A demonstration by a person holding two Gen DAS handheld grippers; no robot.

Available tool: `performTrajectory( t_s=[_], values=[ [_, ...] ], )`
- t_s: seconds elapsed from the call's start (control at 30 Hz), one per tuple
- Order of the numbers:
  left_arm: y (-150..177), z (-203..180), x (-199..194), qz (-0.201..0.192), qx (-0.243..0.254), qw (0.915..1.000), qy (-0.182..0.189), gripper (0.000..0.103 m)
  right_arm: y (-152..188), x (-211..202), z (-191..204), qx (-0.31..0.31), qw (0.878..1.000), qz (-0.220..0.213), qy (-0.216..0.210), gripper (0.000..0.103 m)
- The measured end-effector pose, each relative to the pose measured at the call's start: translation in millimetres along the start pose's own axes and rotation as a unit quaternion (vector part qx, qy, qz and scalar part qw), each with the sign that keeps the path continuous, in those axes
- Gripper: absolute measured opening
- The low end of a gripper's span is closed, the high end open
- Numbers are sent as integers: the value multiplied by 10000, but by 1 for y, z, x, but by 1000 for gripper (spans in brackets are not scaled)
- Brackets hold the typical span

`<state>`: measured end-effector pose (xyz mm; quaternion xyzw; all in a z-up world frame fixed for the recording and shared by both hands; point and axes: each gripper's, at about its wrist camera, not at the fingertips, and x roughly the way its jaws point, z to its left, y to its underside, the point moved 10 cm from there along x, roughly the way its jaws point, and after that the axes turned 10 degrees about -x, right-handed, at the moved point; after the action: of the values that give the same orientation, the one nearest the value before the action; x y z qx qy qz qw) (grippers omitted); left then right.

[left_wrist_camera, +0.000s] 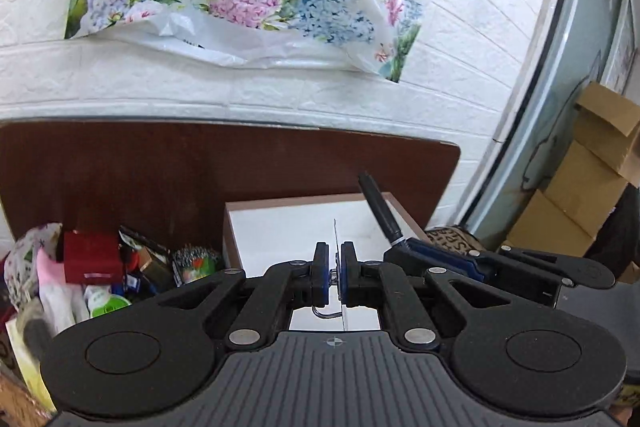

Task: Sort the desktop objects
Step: 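Carry both grippers over the white box and open them, dropping the marker inside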

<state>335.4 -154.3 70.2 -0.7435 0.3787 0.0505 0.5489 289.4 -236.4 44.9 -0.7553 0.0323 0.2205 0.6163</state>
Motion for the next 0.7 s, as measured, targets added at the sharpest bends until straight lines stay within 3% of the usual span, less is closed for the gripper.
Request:
performTrajectory(
  t_s=[0.17, 0.3, 0.53, 0.7],
  values=[
    [-13, 14, 23, 7, 33, 9996, -272, 1, -4, 32, -5, 81, 9998, 9, -166, 11],
    [11, 26, 67, 387, -281, 9986, -226, 1, 9, 58, -33, 292, 9995, 29, 121, 11],
    [67, 34, 162, 1206, -180, 9914, -475, 1, 110, 123, -75, 1047, 9844, 1400, 201, 11],
    [88, 42, 195, 1458, 40, 9866, -730, 3, 150, 142, -85, 997, 9746, 1980, 306, 11]
  ],
)
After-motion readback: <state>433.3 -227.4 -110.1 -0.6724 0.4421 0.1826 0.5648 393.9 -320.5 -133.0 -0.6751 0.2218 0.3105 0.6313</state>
